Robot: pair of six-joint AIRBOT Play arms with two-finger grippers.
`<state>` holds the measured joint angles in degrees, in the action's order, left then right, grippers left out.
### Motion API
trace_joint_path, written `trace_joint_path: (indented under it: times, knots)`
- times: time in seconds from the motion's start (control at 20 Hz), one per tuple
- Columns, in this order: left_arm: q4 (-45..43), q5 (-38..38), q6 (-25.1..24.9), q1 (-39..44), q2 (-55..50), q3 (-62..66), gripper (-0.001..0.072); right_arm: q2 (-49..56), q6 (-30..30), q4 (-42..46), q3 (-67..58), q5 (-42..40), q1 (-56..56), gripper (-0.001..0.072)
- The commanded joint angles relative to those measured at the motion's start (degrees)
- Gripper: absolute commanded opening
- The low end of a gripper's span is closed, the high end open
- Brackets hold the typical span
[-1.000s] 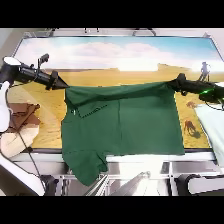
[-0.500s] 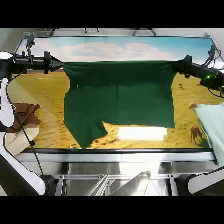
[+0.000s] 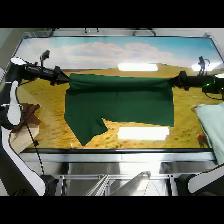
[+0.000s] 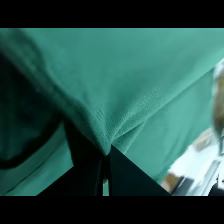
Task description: Fold the shirts.
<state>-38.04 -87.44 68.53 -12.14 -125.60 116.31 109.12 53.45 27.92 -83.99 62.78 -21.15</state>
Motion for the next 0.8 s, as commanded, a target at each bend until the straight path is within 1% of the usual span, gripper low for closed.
trace_joint_path:
  times: [0.0,0.2,0.35,0.4,0.45,0.5,0.55,0.6,0.75]
  knots:
    - [-4.44,-0.31,0.92,1.73,-2.62,-0.02,0.002,2.78,0.76,3.56,-0.07,2.67,-0.11,0.0022]
    - [-4.52,-0.24,0.96,1.95,-3.13,0.0,0.0019,5.25,0.61,4.52,-0.07,5.4,-0.2,0.0022]
    - [-4.48,-1.7,1.57,1.16,-3.15,0.0,0.0018,5.57,0.31,4.61,-0.11,5.42,-0.26,0.0024]
    - [-4.5,-2.29,1.66,0.68,-3.13,0.0,0.0017,5.57,0.07,4.63,-0.11,5.49,-0.35,0.0038]
    - [-4.48,-3.28,1.66,0.46,-3.13,0.0,0.002,5.57,0.11,4.68,-0.11,5.66,-0.44,0.0173]
    - [-4.46,-4.61,1.68,0.22,-3.13,0.02,0.0078,5.53,0.15,4.63,-0.11,6.29,-0.81,0.0328]
    - [-4.37,-6.14,2.29,-0.26,-3.04,0.02,0.0297,5.35,0.15,4.7,-0.22,7.48,-1.27,0.0332]
    - [-4.39,-7.96,3.06,-0.92,-2.6,0.02,0.0337,4.68,0.17,4.7,-0.22,9.14,-2.16,0.0332]
    - [-4.39,-12.15,5.31,-4.22,0.81,0.0,0.0337,0.42,2.6,5.09,-0.22,12.79,-7.15,0.0332]
